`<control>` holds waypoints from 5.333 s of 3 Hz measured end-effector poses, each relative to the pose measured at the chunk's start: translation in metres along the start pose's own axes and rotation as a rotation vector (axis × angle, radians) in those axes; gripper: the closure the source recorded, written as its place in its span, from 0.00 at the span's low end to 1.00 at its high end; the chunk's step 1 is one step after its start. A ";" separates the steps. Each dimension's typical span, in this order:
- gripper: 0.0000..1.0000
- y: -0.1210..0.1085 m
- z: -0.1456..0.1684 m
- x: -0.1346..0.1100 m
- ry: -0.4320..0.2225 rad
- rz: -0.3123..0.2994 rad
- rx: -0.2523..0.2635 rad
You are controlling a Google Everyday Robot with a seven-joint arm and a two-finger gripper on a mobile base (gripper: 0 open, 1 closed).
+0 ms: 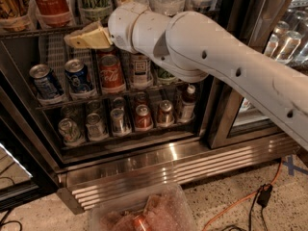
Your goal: Pick green can from top shelf of fridge
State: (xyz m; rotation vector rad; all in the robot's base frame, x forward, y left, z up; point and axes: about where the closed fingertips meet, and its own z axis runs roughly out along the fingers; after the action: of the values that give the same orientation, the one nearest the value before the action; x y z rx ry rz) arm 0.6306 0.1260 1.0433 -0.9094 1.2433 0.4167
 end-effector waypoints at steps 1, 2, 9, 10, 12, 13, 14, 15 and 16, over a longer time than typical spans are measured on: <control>0.00 -0.002 0.003 -0.006 -0.055 0.051 0.027; 0.00 0.005 0.009 -0.010 -0.088 0.079 0.015; 0.19 -0.015 0.036 -0.013 -0.124 0.115 -0.002; 0.42 -0.014 0.040 -0.010 -0.119 0.123 -0.009; 0.84 -0.017 0.039 -0.011 -0.116 0.128 -0.011; 0.80 -0.018 0.041 -0.010 -0.113 0.131 -0.012; 0.75 -0.018 0.041 -0.009 -0.111 0.134 -0.011; 0.99 -0.016 0.044 -0.008 -0.108 0.126 -0.022; 1.00 -0.017 0.042 -0.010 -0.108 0.126 -0.022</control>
Offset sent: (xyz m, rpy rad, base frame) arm -0.0011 0.0188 0.0092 0.1633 0.0130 0.0431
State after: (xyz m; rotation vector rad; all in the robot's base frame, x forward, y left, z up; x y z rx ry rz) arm 0.6659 0.1507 1.0600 -0.8190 1.2022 0.5729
